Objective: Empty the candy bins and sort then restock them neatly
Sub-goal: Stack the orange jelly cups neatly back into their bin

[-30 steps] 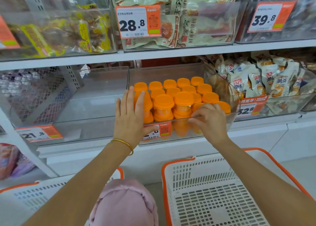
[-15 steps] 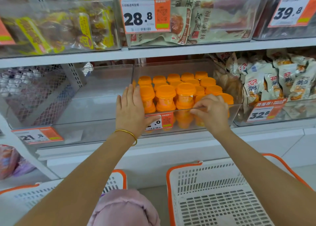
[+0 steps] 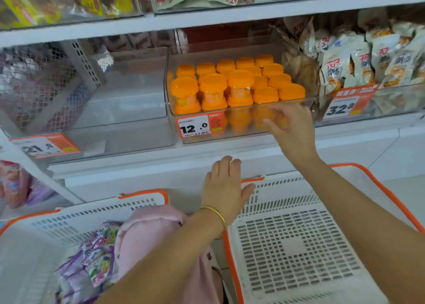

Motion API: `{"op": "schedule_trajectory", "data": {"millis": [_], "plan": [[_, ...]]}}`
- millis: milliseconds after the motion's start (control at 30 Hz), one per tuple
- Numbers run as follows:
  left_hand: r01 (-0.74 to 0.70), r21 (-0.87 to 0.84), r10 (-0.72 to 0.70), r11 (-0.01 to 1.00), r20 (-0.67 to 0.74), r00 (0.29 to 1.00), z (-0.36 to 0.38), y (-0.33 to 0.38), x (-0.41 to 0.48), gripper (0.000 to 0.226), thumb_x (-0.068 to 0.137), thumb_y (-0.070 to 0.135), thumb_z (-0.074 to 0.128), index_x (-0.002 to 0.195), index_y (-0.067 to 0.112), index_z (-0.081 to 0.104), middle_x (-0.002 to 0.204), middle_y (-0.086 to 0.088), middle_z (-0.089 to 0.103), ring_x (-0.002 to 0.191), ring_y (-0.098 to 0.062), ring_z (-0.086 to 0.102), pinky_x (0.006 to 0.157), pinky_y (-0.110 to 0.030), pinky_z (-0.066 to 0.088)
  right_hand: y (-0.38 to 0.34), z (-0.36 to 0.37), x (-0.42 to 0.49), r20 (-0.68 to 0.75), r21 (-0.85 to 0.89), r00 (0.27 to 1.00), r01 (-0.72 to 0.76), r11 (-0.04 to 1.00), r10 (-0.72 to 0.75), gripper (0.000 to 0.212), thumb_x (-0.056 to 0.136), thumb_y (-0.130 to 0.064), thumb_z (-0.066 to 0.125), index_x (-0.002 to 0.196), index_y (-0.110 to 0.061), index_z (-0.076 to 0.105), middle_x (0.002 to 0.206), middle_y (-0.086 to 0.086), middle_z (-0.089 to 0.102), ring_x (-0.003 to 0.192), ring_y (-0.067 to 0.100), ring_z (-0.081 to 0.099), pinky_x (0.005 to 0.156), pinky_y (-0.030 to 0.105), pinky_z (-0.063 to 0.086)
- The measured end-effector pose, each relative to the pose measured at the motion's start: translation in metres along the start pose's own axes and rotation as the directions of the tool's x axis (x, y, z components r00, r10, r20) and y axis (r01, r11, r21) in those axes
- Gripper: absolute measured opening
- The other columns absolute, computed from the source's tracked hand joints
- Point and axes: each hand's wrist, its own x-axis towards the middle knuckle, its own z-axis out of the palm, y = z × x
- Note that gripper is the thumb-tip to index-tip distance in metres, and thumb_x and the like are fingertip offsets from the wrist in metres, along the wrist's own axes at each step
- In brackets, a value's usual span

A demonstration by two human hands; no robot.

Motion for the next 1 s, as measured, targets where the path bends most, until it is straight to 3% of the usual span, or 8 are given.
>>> {"op": "schedule_trajectory", "data": {"millis": [67, 133, 233, 367, 633, 733, 867, 1000], "plan": [[0.162, 0.054, -0.17, 0.985, 0.227, 0.959, 0.036, 0.006, -0.011, 0.067, 0.097, 0.047, 0.037, 0.148, 0.009, 0.016, 0.157, -0.013, 0.01, 0.144, -0.03, 0.011, 0.116, -0.041, 0.018, 0.005, -0.003, -0.042, 0.034, 0.09, 0.996, -0.091, 0.992, 0.088, 0.027, 0.091, -0.029, 0.059, 0.111, -0.012, 0.063, 0.101, 0.006, 0.063, 0.093, 0.026, 0.054, 0.081, 0.037, 0.041], [0.295, 0.089, -0.308, 0.951, 0.282, 0.909, 0.073, 0.0, -0.028, 0.071, 0.099, 0.046, 0.033, 0.15, 0.008, 0.001, 0.159, -0.013, -0.003, 0.146, -0.028, 0.0, 0.118, -0.038, 0.007, 0.014, -0.005, -0.085, 0.128, 0.162, 0.962, -0.261, 0.951, 0.242, 0.026, 0.093, -0.025, 0.059, 0.118, -0.016, 0.06, 0.104, 0.001, 0.059, 0.088, 0.017, 0.053, 0.077, 0.03, 0.042], [0.473, 0.082, -0.473, 0.877, 0.321, 0.821, 0.12, -0.014, -0.061, 0.076, 0.099, 0.047, 0.032, 0.15, 0.005, -0.005, 0.159, -0.015, -0.002, 0.147, -0.028, 0.001, 0.119, -0.038, 0.008, 0.036, -0.01, -0.139, 0.272, 0.202, 0.86, -0.489, 0.849, 0.431, 0.026, 0.095, -0.023, 0.055, 0.121, -0.02, 0.057, 0.106, -0.004, 0.056, 0.08, 0.009, 0.054, 0.075, 0.028, 0.045], [0.569, -0.151, -0.519, 0.808, 0.274, 0.81, 0.149, -0.007, -0.077, 0.077, 0.098, 0.037, 0.042, 0.15, 0.005, -0.004, 0.159, -0.014, 0.004, 0.146, -0.027, 0.009, 0.116, -0.034, 0.017, 0.065, -0.01, -0.176, 0.315, 0.156, 0.739, -0.659, 0.736, 0.595, 0.028, 0.097, -0.025, 0.049, 0.124, -0.018, 0.054, 0.107, -0.001, 0.057, 0.081, 0.018, 0.06, 0.075, 0.031, 0.047], [0.487, -0.526, -0.424, 0.698, 0.245, 0.872, 0.183, 0.081, -0.043, 0.076, 0.093, 0.032, 0.047, 0.15, 0.002, 0.007, 0.154, -0.016, 0.021, 0.14, -0.029, 0.024, 0.115, -0.042, 0.025, 0.091, -0.018, -0.185, 0.283, 0.157, 0.724, -0.682, 0.714, 0.629, 0.03, 0.099, -0.028, 0.044, 0.126, -0.018, 0.052, 0.105, -0.004, 0.056, 0.078, 0.01, 0.06, 0.062, 0.012, 0.042], [0.484, -0.537, -0.327, 0.691, 0.365, 0.872, 0.2, 0.109, -0.021, 0.083, 0.084, 0.05, 0.036, 0.15, 0.006, 0.011, 0.151, -0.015, 0.028, 0.138, -0.03, 0.028, 0.113, -0.044, 0.027, 0.102, -0.025, -0.181, 0.234, 0.172, 0.717, -0.695, 0.698, 0.657, 0.031, 0.1, -0.028, 0.043, 0.127, -0.015, 0.052, 0.112, -0.001, 0.057, 0.084, 0.014, 0.06, 0.063, 0.011, 0.044], [0.389, -0.456, -0.123, 0.8, 0.51, 0.852, 0.214, 0.115, 0.021, 0.069, 0.091, 0.059, 0.033, 0.149, 0.023, 0.022, 0.149, -0.005, 0.038, 0.135, -0.031, 0.036, 0.11, -0.048, 0.032, 0.107, -0.033, -0.169, 0.157, 0.175, 0.734, -0.679, 0.713, 0.661, 0.028, 0.099, -0.025, 0.045, 0.123, -0.013, 0.054, 0.111, 0.001, 0.059, 0.092, 0.023, 0.062, 0.08, 0.034, 0.051], [0.322, -0.398, -0.084, 0.859, 0.51, 0.856, 0.16, 0.097, 0.043, 0.063, 0.1, 0.034, 0.04, 0.151, 0.011, 0.012, 0.158, -0.009, 0.019, 0.143, -0.03, 0.019, 0.115, -0.034, 0.015, 0.096, -0.035, -0.148, 0.17, 0.186, 0.77, -0.638, 0.747, 0.615, 0.028, 0.1, -0.021, 0.044, 0.122, -0.009, 0.054, 0.109, 0.003, 0.056, 0.091, 0.026, 0.061, 0.064, 0.013, 0.048]]}}
